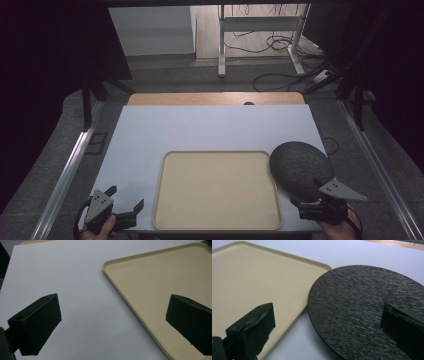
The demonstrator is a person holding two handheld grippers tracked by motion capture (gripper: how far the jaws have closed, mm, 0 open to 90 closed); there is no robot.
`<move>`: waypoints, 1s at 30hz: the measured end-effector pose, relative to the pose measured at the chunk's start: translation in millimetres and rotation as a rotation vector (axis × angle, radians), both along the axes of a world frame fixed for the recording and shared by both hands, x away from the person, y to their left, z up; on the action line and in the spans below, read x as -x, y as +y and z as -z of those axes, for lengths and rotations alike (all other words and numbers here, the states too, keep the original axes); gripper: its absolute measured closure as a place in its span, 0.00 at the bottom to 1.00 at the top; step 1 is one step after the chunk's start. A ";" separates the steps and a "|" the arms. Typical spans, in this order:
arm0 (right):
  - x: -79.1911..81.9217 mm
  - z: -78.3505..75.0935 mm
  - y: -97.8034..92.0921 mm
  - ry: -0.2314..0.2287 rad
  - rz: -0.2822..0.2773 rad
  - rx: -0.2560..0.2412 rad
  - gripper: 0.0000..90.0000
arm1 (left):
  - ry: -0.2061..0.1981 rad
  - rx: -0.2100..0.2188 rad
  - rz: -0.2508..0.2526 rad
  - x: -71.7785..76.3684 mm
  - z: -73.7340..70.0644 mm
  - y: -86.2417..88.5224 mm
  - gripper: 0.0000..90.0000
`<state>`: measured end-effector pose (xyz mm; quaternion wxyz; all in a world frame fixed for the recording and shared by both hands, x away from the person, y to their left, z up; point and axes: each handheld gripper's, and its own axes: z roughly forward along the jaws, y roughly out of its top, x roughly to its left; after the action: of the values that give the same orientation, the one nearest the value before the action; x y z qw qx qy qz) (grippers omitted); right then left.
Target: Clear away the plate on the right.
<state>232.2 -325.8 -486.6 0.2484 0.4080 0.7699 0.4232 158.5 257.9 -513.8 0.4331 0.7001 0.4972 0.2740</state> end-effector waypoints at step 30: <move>-0.1 1.9 24.2 -0.087 0.011 0.511 0.17 | 0.008 0.001 0.013 -0.9 0.3 -0.2 0.00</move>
<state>232.3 -301.6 -488.5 0.3785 0.3179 0.8381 0.2307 159.4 257.7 -514.1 0.4331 0.7043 0.4945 0.2682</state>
